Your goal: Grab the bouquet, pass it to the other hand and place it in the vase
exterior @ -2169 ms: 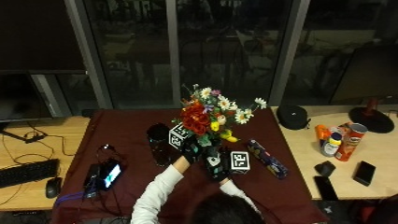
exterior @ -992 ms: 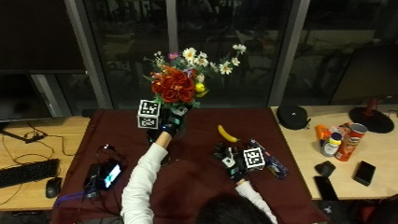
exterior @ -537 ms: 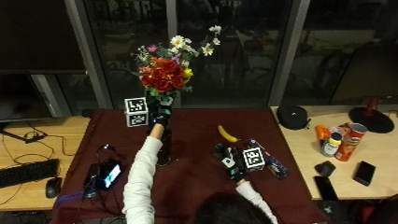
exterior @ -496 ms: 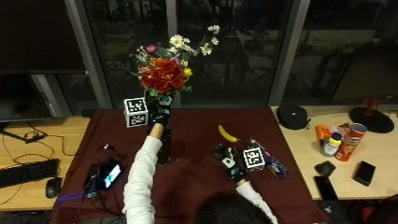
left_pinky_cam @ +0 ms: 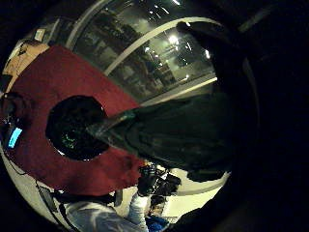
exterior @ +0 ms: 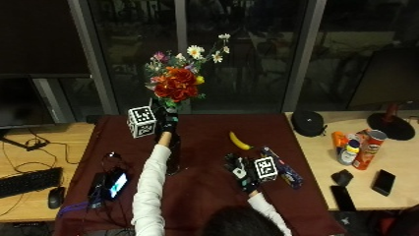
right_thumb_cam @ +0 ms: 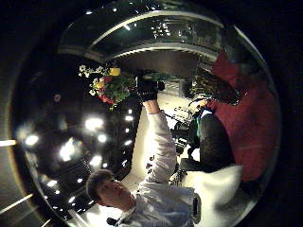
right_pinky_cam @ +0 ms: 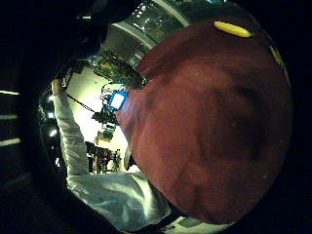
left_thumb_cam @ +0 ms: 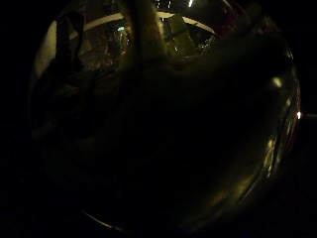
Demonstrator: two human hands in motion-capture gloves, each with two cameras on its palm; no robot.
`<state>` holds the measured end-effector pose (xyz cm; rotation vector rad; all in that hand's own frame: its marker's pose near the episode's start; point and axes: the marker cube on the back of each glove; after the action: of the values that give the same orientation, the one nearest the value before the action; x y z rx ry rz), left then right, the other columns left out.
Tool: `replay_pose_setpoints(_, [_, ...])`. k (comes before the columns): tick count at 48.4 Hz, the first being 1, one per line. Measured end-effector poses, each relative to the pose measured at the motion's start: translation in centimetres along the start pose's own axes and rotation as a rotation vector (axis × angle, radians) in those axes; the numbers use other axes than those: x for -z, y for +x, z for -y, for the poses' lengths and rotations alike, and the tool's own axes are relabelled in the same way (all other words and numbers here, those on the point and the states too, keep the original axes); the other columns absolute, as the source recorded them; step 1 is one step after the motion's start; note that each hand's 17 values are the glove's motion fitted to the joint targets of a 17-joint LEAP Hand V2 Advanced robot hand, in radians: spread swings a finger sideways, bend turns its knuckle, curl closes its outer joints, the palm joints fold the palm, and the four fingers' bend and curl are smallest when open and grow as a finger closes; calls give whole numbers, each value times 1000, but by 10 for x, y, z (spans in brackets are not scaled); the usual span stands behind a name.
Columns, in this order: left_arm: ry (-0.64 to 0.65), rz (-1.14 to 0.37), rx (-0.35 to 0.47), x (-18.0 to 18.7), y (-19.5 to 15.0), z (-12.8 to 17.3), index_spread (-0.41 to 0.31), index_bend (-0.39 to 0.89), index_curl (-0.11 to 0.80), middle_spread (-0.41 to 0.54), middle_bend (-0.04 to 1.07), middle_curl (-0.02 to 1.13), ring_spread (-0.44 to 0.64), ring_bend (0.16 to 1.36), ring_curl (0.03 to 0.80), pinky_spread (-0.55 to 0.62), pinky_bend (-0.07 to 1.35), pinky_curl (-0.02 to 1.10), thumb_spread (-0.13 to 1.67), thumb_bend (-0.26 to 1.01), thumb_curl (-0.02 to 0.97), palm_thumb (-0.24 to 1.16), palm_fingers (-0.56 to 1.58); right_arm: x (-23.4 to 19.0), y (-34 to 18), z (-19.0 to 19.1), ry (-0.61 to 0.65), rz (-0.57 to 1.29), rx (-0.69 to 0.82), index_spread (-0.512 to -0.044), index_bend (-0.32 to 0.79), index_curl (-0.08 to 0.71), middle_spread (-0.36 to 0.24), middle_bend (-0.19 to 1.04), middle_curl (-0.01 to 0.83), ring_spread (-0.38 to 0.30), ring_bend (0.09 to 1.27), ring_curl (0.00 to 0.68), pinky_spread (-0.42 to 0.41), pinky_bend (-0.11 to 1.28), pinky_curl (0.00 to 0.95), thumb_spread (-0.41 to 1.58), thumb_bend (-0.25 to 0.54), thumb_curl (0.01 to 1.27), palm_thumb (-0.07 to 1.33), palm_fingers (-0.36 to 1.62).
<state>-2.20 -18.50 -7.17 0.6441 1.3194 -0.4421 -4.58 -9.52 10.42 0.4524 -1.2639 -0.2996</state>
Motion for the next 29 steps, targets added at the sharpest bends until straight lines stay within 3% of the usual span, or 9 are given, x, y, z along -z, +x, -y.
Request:
replay_pose_setpoints(11, [9, 40, -13, -1, -7, -1, -261, 302, 637, -253, 538, 591, -297, 495, 488, -279, 281, 490, 404, -37, 726, 913, 1221, 2, 8, 5, -15, 58, 76, -225, 133, 318, -92, 243, 446, -154, 358, 401, 111, 179, 325, 1008, -21, 546, 816, 905])
replay_pose_setpoints(21, [17, 45, -8, -1, -10, -1, -262, 291, 644, -254, 536, 595, -298, 488, 489, -278, 281, 493, 408, -36, 726, 918, 1219, 0, 3, 1, -8, 17, 24, -224, 132, 318, -86, 241, 447, -154, 355, 403, 116, 180, 321, 1011, -21, 544, 823, 906])
replay_pose_setpoints(24, [26, 52, -10, -1, -10, -1, -263, 289, 646, -254, 535, 596, -298, 487, 489, -278, 280, 494, 409, -37, 726, 918, 1220, 2, 9, 6, -12, 1, 109, -224, 133, 319, -85, 242, 448, -154, 356, 403, 117, 177, 321, 1010, -20, 546, 824, 905])
replay_pose_setpoints(27, [23, 42, -14, -1, -10, 0, -263, 289, 648, -254, 533, 596, -298, 485, 490, -278, 277, 495, 409, -37, 726, 918, 1216, 9, 18, 16, -9, -133, 287, -224, 133, 319, -85, 242, 448, -154, 356, 404, 119, 178, 320, 1012, -20, 546, 827, 905])
replay_pose_setpoints(29, [18, 31, -14, -1, -10, 0, -263, 285, 650, -254, 533, 596, -299, 486, 491, -278, 277, 496, 411, -36, 725, 920, 1215, 7, 17, 13, -10, -103, 230, -224, 134, 319, -85, 242, 449, -154, 356, 405, 122, 176, 320, 1012, -20, 546, 827, 904])
